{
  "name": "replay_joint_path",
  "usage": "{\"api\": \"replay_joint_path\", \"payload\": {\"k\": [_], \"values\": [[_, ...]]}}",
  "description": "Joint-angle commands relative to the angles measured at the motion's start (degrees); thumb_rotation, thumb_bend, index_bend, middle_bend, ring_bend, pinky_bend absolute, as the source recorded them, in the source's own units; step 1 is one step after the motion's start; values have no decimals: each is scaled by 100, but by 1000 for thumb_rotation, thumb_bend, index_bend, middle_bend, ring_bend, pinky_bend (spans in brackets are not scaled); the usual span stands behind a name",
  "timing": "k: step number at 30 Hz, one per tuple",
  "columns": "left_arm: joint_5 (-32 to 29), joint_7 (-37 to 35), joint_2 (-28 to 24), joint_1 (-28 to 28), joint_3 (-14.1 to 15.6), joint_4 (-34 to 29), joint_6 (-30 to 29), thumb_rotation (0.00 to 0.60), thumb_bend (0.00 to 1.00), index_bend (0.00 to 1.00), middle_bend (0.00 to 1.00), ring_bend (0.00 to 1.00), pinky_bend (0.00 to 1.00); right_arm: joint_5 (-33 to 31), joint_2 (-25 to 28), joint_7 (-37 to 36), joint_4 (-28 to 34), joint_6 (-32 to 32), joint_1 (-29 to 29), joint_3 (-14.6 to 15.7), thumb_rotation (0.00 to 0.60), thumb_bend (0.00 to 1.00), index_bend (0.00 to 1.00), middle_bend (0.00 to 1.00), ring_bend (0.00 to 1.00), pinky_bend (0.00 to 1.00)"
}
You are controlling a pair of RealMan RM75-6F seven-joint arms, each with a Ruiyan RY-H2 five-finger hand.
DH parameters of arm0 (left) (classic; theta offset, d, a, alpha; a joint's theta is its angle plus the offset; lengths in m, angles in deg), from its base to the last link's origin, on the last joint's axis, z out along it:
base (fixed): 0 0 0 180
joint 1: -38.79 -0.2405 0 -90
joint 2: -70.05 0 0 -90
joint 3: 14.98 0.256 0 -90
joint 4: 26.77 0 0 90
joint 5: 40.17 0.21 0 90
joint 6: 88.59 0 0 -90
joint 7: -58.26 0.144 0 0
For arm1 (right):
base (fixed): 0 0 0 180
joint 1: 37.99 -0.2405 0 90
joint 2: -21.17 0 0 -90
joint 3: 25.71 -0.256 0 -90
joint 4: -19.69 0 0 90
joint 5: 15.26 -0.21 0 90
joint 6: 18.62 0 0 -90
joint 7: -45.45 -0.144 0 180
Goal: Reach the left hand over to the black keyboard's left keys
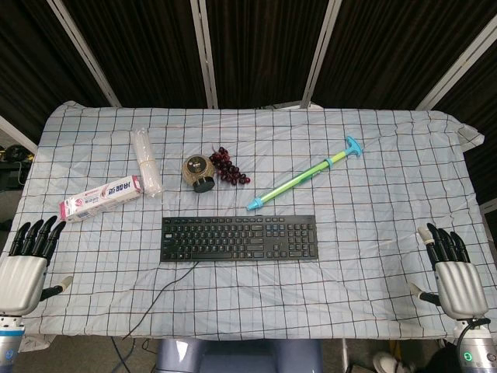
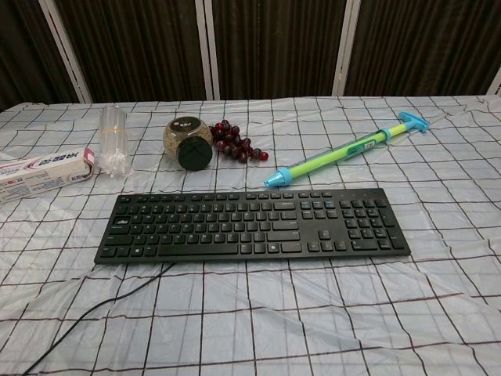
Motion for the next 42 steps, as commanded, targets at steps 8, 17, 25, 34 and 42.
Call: {"api": "replay_joint_path", "payload": {"k": [8, 17, 25, 34, 42], "values": [[29, 12, 4, 1, 16, 6, 28, 600, 29, 0, 0, 0, 0, 0, 12, -10, 26, -16, 0, 9, 600, 73, 21, 0, 0, 0], [67, 11, 14, 34, 36, -5, 108, 600, 33, 0, 0, 0, 0, -54, -9, 29, 30, -50, -13, -8, 600, 72, 21, 0, 0, 0], [-54, 276, 11, 251, -88, -281, 414, 600, 244, 0, 84, 53, 47, -86, -10, 49, 42, -56, -2, -6, 600, 72, 22, 0, 0, 0], [-901, 1704, -252, 1094, -209, -1341, 1984, 600, 434, 0, 706, 576, 439, -169, 0, 46, 82, -80, 2, -32, 600, 73, 23, 0, 0, 0], [-2611, 3512, -209, 2049, -417, -2042, 2887, 600, 472, 0, 790, 647, 480, -238, 25, -10, 126, -108, 10, -45, 600, 73, 23, 0, 0, 0]]}}
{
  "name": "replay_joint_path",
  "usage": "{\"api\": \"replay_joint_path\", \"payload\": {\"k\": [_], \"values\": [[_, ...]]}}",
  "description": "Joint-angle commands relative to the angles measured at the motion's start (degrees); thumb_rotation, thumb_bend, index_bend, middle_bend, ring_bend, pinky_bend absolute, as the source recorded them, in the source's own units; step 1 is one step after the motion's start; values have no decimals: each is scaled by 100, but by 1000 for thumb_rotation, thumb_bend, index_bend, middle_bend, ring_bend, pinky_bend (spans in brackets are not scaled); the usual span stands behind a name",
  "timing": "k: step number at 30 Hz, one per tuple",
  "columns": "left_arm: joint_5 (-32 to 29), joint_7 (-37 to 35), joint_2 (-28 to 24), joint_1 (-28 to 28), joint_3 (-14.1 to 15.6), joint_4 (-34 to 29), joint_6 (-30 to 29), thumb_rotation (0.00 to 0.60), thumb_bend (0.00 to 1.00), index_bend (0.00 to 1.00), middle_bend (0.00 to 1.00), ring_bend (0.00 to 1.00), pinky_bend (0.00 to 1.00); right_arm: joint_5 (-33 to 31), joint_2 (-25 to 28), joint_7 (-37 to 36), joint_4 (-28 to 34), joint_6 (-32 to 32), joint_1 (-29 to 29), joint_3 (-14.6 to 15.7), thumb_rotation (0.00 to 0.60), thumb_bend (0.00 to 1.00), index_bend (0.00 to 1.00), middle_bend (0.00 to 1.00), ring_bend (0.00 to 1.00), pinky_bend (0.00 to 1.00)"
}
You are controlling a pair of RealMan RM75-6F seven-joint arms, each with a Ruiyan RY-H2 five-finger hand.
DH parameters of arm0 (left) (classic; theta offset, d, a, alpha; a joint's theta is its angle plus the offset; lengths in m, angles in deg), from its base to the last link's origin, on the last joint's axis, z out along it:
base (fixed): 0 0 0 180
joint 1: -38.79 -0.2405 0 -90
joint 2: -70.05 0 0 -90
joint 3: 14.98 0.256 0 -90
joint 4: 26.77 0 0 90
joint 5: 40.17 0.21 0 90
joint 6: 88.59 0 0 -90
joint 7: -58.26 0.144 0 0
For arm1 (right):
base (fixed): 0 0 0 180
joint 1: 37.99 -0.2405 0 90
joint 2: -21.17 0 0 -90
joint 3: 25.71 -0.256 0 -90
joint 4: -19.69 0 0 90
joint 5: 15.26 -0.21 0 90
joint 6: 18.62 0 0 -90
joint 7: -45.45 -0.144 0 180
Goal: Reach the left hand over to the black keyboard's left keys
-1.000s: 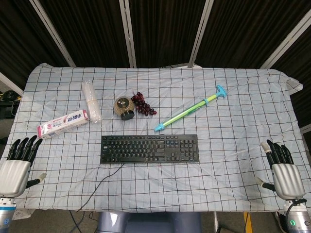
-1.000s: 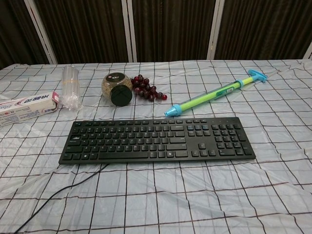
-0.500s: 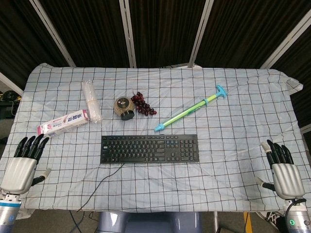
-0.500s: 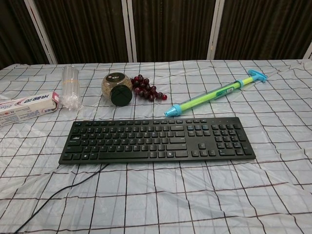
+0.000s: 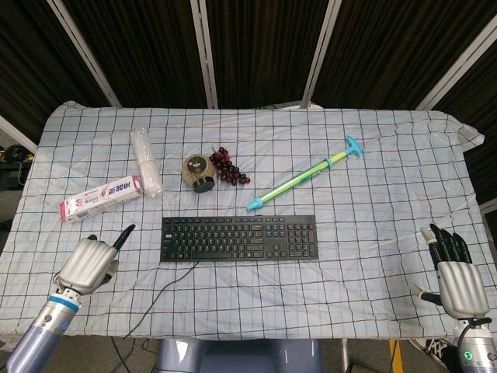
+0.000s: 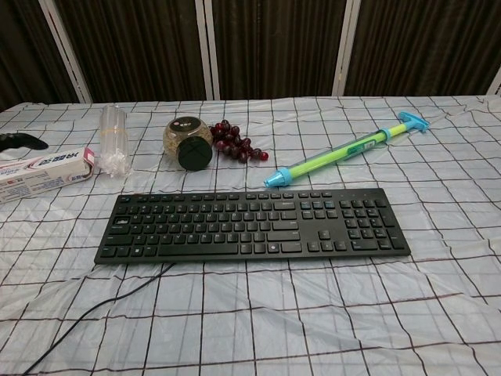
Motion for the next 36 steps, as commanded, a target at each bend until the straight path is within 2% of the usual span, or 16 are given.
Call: {"api": "replay_joint_path", "payload": {"k": [1, 6, 14, 21, 36], "values": [[-1115, 1088, 57, 708, -134, -486, 527, 600, 473, 0, 790, 647, 479, -18, 4, -12, 13, -10, 0, -5, 600, 73, 23, 0, 0, 0], [-2284, 1954, 242, 1443, -126, -585, 704, 600, 478, 0, 790, 648, 478, -22, -40, -53, 20, 90, 23, -52, 600, 73, 24, 0, 0, 0], [-3524, 2628, 469, 2391, -10, -546, 720, 600, 479, 0, 790, 648, 472, -49, -94, -136, -13, 184, 45, -115, 600, 72, 24, 0, 0, 0], [-4267, 2715, 665, 3032, 172, -438, 833, 600, 479, 0, 789, 647, 468, -2, -126, -205, -64, 290, 70, -143, 600, 73, 24, 0, 0, 0], [-4970, 2555, 1094, 3891, 651, -165, 748, 600, 479, 0, 788, 647, 465, 26, -116, -261, -79, 336, 91, -155, 600, 84, 24, 0, 0, 0]]}}
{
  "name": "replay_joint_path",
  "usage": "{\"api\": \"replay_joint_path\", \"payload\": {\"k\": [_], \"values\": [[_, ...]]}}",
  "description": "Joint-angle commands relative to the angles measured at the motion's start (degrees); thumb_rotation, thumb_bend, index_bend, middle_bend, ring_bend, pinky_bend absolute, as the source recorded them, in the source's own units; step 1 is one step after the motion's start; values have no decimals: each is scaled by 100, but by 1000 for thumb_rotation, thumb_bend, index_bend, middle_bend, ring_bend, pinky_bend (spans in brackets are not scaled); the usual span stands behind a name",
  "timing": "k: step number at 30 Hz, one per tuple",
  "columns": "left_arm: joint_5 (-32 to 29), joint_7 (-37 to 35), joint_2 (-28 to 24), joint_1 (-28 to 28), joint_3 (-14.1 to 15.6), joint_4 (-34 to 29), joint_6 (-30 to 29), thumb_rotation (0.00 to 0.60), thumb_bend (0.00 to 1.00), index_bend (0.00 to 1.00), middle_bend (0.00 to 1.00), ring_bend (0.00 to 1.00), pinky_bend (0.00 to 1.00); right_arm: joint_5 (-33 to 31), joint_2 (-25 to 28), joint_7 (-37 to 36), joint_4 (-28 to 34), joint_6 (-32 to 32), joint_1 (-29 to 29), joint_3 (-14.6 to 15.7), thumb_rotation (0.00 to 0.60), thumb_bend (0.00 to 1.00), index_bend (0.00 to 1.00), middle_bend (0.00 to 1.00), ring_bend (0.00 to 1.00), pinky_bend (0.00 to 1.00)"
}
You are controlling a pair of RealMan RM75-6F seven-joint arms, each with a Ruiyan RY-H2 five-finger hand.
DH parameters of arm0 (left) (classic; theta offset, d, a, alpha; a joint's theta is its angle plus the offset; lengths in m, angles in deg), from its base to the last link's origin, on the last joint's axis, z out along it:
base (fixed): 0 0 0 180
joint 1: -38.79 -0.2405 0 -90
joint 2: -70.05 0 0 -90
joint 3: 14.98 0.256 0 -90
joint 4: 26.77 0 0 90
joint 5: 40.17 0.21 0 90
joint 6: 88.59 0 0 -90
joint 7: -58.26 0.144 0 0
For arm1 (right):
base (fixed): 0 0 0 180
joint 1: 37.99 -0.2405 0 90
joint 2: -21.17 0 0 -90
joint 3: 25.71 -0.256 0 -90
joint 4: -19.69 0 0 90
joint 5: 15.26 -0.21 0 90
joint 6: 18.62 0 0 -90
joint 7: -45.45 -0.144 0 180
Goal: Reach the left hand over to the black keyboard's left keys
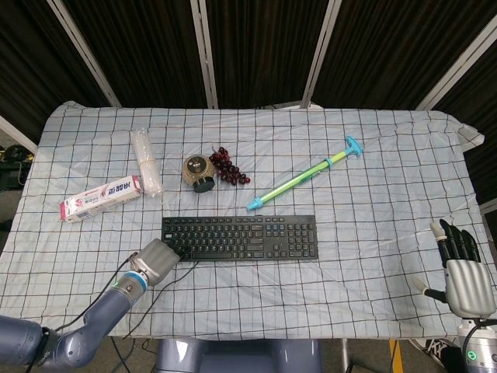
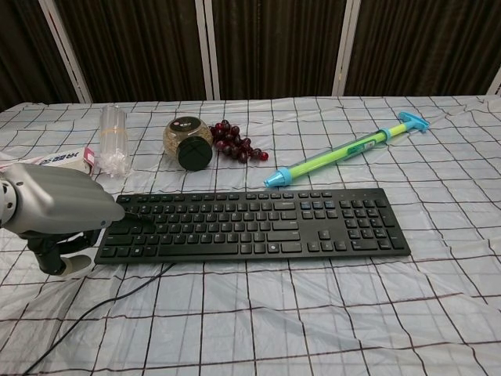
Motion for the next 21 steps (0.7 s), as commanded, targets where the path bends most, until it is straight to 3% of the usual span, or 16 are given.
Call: {"api": "replay_joint_path", "payload": {"k": [1, 21], "values": [[-79, -90, 98, 124, 63, 66, -35, 600, 479, 0, 788, 646, 465, 9, -2, -1, -4, 8, 0, -2, 600, 84, 24, 0, 0, 0], [-280, -556, 452, 638, 389, 278, -118, 600, 481, 0, 787, 643, 462, -9, 7, -24, -4, -18, -2, -11, 600, 85, 24, 0, 0, 0]]}}
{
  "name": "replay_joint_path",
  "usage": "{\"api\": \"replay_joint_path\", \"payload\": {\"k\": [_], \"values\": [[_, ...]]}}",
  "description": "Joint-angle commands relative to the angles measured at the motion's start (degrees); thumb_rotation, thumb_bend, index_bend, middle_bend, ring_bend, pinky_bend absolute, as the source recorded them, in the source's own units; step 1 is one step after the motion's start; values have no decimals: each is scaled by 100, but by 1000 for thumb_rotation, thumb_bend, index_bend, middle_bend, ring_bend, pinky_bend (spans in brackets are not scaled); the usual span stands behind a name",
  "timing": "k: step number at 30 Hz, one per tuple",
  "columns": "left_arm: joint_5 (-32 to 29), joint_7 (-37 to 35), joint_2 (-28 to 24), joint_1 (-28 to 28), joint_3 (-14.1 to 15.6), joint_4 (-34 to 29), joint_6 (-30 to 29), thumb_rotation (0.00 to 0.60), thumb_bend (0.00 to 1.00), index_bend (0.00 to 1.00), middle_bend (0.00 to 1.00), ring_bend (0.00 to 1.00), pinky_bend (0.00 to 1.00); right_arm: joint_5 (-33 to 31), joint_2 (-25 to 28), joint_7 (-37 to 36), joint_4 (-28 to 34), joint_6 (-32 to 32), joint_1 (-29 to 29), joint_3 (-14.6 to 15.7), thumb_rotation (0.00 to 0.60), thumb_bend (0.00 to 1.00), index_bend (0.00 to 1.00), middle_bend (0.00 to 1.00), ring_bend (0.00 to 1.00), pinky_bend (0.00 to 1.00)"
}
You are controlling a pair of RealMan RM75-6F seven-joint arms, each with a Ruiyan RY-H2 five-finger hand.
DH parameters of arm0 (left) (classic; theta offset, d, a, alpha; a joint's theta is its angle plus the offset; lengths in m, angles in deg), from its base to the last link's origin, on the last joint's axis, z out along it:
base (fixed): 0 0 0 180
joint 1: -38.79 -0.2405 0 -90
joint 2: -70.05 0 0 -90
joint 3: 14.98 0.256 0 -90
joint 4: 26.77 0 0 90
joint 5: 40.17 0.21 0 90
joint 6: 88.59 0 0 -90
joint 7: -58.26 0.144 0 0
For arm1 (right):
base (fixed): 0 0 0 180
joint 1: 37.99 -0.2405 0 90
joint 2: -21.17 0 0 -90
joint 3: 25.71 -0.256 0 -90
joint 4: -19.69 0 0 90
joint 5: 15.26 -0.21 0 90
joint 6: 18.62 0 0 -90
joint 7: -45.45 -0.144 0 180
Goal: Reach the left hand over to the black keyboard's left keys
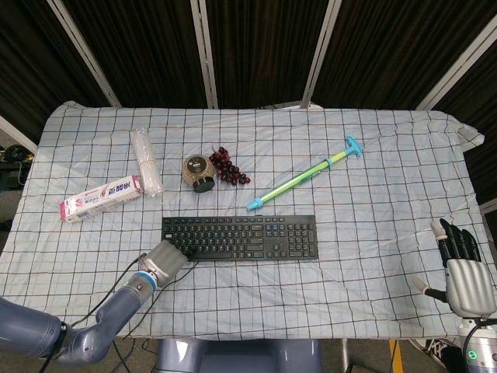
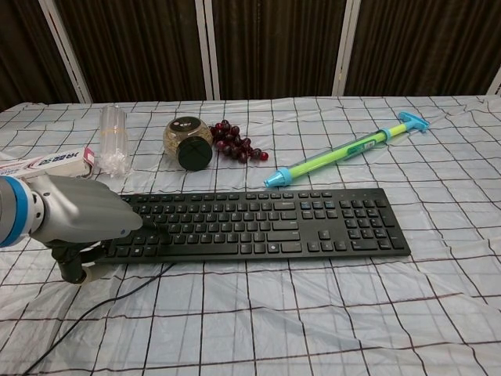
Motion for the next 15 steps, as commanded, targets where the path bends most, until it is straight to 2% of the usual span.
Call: {"api": "replay_joint_path", "payload": {"k": [1, 15], "values": [[-49, -39, 44, 71, 60, 29, -15, 600, 482, 0, 787, 643, 462, -1, 2, -1, 3, -4, -1, -1, 600, 84, 24, 0, 0, 0], [-191, -214, 167, 246, 179, 152, -58, 600, 483, 0, 786, 641, 459, -9, 13, -39, 9, -13, -1, -6, 600, 83, 24, 0, 0, 0]]}}
